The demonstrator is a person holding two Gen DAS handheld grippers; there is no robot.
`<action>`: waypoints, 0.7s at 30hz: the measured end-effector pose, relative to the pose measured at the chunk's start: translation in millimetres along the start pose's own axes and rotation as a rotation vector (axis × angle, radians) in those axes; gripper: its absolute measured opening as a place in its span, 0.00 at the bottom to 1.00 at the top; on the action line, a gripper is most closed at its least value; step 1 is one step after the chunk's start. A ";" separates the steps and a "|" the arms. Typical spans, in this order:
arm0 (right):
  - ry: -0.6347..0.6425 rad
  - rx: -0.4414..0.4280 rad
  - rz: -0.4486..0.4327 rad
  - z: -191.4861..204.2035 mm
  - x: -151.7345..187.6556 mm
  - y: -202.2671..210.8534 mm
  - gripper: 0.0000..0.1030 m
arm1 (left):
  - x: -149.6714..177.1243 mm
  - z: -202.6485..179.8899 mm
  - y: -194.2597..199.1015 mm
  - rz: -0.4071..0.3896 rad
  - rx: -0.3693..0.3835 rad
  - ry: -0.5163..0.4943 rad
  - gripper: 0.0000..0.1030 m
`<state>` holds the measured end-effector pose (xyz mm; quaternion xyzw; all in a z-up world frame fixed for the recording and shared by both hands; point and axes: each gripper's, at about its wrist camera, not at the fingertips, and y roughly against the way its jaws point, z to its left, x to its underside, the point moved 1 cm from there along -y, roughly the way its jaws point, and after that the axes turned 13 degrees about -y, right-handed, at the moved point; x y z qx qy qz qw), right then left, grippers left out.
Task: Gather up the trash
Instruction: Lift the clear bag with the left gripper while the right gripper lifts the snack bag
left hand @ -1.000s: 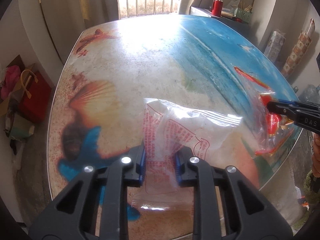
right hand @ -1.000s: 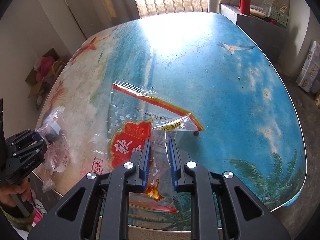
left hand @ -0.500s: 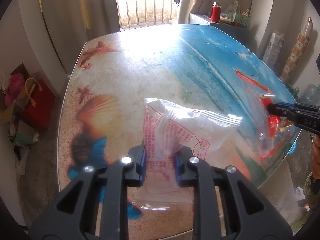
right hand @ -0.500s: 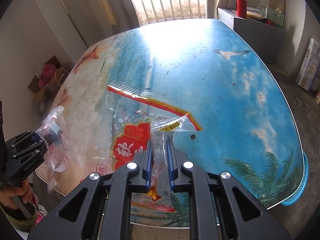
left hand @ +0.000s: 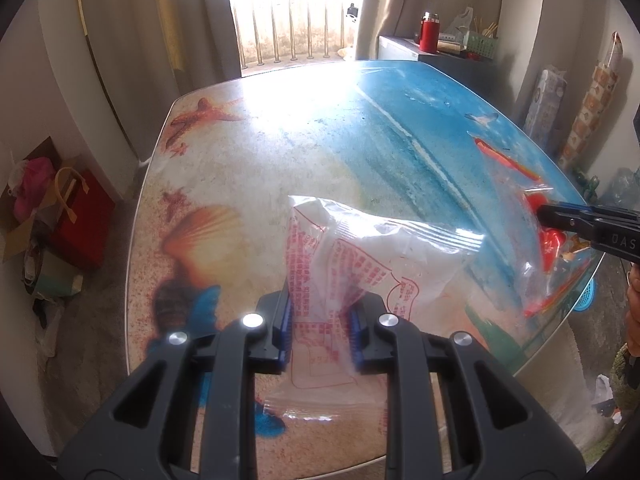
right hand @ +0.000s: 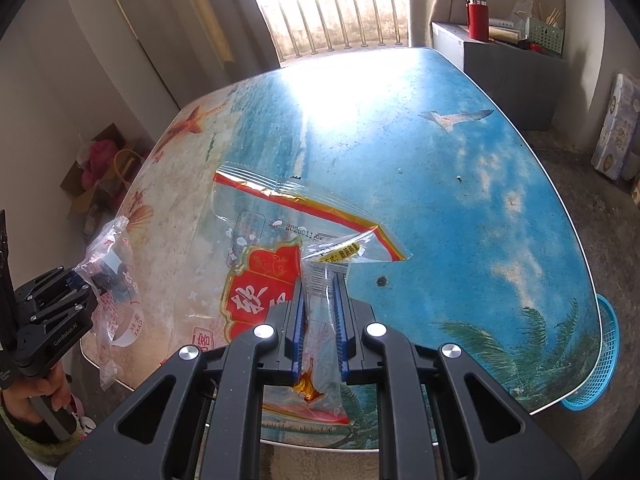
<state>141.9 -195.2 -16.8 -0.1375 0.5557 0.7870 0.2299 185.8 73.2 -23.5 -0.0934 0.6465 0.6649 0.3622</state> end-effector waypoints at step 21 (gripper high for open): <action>-0.047 -0.032 -0.024 -12.8 -8.7 14.7 0.13 | -11.0 -4.1 11.8 -0.033 -0.016 0.001 0.20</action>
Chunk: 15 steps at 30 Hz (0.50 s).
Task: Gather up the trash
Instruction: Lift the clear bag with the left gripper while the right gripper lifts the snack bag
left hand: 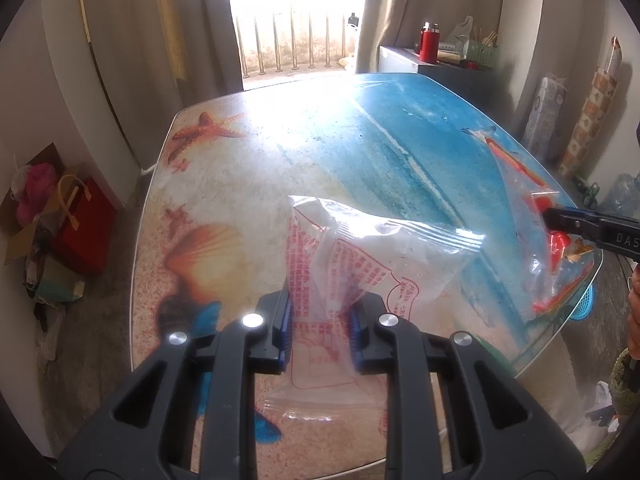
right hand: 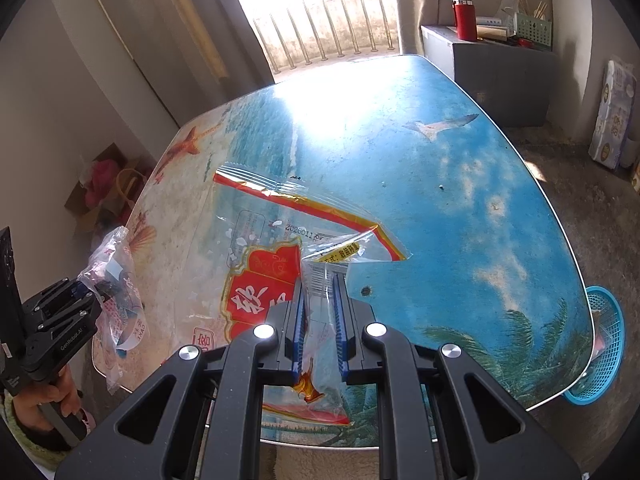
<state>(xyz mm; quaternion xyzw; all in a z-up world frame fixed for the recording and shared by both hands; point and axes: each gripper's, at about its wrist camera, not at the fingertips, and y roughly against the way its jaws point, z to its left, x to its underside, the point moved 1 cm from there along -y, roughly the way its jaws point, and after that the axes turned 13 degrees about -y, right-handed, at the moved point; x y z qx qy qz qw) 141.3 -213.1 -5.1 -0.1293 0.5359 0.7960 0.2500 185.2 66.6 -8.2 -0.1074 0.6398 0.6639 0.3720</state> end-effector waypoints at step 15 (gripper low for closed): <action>-0.017 -0.025 -0.015 -13.2 -1.5 13.8 0.13 | -9.7 -13.7 13.7 -0.028 -0.018 -0.018 0.20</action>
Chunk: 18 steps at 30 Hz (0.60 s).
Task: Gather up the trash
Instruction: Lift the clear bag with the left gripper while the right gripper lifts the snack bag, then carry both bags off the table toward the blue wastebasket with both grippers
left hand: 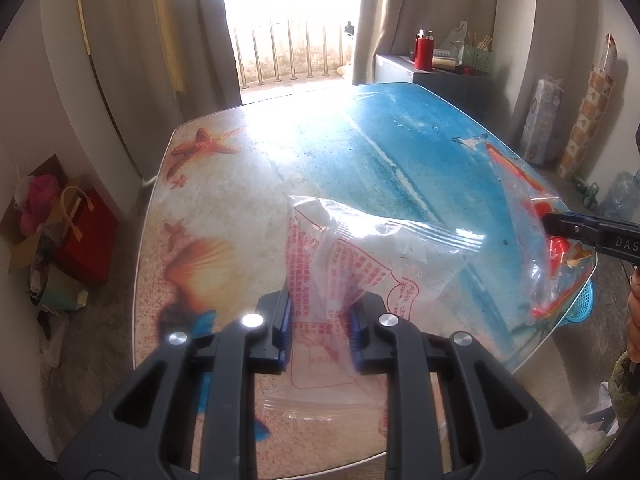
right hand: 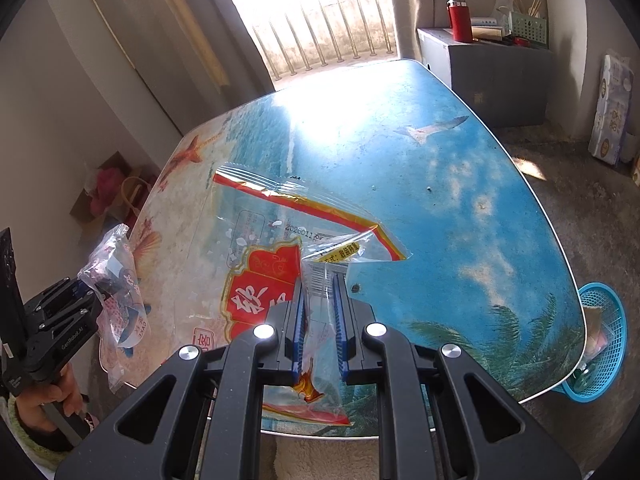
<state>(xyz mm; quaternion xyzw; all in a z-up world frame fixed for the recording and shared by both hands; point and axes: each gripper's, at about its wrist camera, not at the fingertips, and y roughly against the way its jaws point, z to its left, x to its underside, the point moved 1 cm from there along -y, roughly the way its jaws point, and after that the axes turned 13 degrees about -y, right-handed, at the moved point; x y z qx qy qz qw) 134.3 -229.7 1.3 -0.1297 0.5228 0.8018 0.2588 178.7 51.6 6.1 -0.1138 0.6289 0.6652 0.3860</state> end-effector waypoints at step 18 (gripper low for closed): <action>-0.042 -0.037 -0.049 -28.9 10.3 33.3 0.13 | -7.1 -35.6 32.3 -0.052 -0.022 -0.049 0.20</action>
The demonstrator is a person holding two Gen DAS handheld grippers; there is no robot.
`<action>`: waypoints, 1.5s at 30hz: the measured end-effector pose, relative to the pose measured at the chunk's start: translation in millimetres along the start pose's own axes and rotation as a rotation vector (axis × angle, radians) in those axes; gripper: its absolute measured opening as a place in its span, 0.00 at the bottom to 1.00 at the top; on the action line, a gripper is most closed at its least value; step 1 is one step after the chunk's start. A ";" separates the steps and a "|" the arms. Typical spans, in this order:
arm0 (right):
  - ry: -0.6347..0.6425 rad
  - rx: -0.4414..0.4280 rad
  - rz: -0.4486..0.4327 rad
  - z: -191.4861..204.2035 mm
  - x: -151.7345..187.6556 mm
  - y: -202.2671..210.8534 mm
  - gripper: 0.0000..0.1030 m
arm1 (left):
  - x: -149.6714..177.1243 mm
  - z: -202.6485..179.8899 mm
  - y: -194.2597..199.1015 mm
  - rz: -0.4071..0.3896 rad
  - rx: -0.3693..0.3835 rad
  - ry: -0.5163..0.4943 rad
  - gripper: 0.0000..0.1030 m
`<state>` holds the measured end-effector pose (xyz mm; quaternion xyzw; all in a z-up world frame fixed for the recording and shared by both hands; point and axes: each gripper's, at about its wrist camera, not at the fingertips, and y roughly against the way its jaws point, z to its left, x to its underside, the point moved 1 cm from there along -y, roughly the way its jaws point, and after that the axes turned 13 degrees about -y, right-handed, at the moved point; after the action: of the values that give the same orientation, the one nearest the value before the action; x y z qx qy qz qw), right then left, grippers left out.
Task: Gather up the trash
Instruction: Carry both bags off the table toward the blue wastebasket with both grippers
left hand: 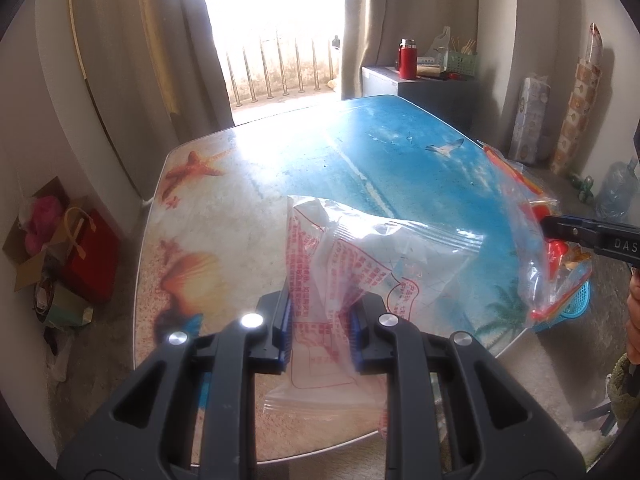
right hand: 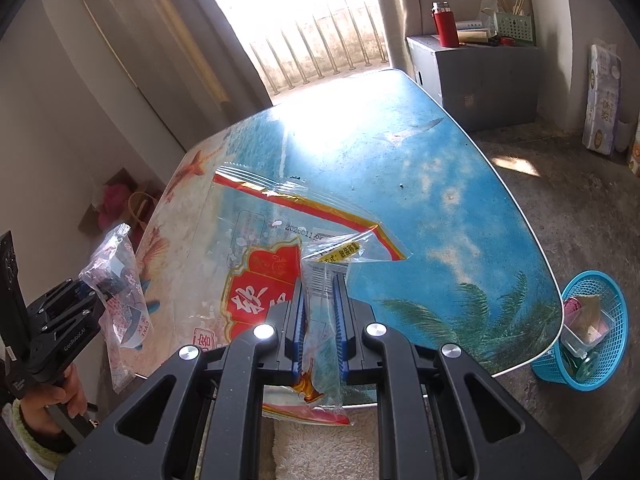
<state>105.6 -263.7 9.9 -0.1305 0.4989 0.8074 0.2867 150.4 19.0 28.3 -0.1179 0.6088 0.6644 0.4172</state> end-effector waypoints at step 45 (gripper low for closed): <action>-0.721 0.438 -0.200 -355.0 120.0 136.7 0.13 | -91.4 -384.8 -92.6 0.104 0.766 -0.376 0.20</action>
<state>-98.5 -582.4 -115.9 0.1758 0.5112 0.6447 0.5405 136.9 -375.9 -65.6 0.1993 0.7300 0.4205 0.5006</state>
